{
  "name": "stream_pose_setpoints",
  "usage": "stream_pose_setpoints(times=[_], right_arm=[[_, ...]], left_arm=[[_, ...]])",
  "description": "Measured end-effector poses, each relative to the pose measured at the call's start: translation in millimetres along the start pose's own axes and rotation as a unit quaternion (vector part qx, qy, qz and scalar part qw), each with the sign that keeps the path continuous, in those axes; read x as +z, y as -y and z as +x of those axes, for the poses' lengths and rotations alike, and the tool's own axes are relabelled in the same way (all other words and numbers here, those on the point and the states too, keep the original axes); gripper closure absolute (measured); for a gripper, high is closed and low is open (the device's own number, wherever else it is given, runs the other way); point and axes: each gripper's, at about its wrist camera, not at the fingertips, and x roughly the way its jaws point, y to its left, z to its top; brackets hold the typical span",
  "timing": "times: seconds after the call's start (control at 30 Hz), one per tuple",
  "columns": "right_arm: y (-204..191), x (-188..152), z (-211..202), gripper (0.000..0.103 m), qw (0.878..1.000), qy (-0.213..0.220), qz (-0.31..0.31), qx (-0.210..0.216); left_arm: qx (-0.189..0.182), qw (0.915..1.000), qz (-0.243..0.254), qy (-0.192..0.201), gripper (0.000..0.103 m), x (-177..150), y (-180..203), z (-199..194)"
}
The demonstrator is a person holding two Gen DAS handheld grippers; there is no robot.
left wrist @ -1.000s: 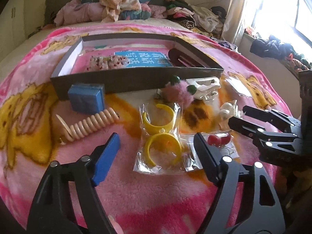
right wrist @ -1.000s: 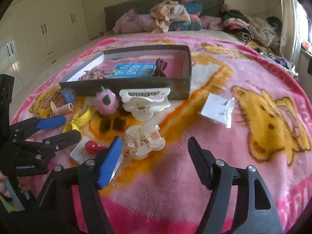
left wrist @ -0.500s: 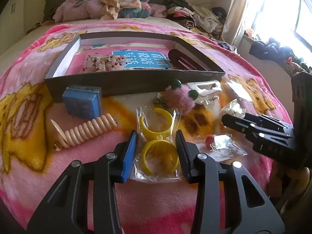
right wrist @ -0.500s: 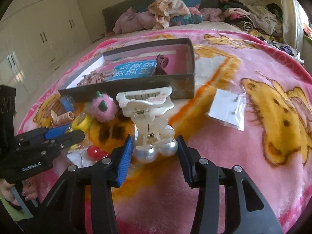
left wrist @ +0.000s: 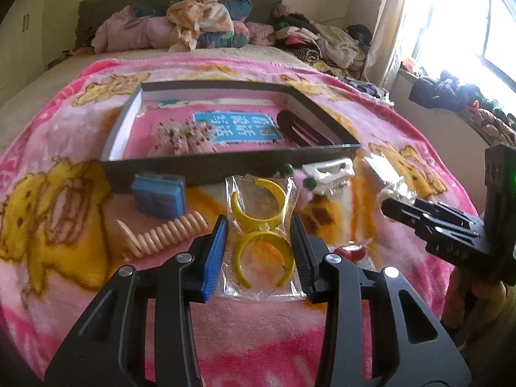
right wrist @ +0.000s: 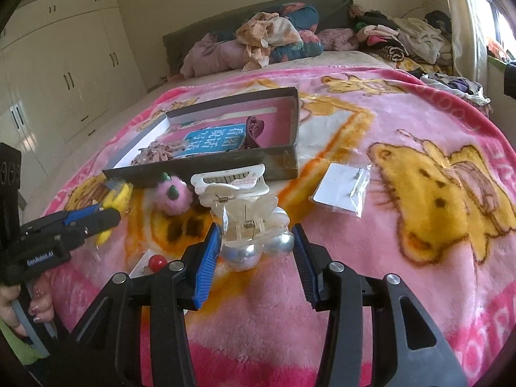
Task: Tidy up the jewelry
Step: 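Lift the bangles with the left tool over the box while the right carries the pearl clip there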
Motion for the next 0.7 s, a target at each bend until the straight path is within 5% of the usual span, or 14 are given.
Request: stream_pose_setpoints(times=[0.7], right_arm=[[-47.7, 19.2, 3.6, 0.060, 0.999, 0.003, -0.038, 0.030]], left_arm=[[0.012, 0.9988, -0.034, 0.033, 0.072, 14.9, -32.8, -16.4]])
